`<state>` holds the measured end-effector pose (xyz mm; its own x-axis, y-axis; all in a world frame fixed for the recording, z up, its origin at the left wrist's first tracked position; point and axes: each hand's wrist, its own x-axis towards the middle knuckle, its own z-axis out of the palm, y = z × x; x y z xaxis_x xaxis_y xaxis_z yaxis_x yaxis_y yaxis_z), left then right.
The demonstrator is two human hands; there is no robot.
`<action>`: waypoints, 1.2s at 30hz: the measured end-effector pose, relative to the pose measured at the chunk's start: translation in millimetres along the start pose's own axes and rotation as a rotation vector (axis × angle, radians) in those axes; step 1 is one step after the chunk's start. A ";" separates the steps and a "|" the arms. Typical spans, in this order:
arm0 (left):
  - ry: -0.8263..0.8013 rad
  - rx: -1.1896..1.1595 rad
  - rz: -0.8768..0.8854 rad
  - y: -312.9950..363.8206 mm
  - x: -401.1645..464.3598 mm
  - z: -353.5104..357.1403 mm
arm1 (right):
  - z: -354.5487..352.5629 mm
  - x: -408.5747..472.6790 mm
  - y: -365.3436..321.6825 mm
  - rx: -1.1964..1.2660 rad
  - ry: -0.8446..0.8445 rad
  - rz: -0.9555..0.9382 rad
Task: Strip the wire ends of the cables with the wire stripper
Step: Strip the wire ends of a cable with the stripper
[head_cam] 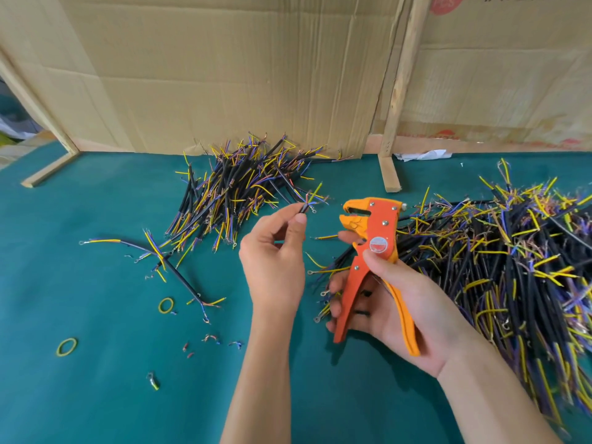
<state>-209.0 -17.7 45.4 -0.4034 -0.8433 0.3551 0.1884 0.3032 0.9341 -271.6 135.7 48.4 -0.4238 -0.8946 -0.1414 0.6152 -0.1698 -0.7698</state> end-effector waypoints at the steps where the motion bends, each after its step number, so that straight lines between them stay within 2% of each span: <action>1: -0.017 0.019 0.007 0.0 -0.2 0.3 | 1.2 0.1 0.3 -0.026 0.001 0.003; 14: -0.161 0.110 0.042 2.7 -2.8 1.7 | 2.0 -3.6 -0.9 -0.108 -0.036 0.007; 19: -0.172 0.113 0.055 1.2 -2.9 2.4 | 10.3 3.0 4.4 -0.135 0.155 -0.070; 21: -0.181 0.133 0.065 1.3 -4.6 4.5 | 10.9 4.2 5.3 -0.110 0.176 -0.081; 25: -0.124 0.100 0.040 -0.1 -3.6 4.7 | 6.4 2.0 3.2 0.029 0.118 -0.096; 30: -0.056 0.070 0.019 0.7 -2.6 4.7 | -5.4 -5.0 -5.7 -0.043 -0.054 -0.022; 36: -0.055 0.072 0.013 3.1 -3.1 3.7 | -1.3 -4.3 -1.2 -0.105 -0.042 0.041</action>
<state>-210.5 -12.4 47.4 -0.4504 -0.8142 0.3664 0.1294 0.3465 0.9291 -271.4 140.2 49.1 -0.3700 -0.9169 -0.1496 0.5578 -0.0905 -0.8250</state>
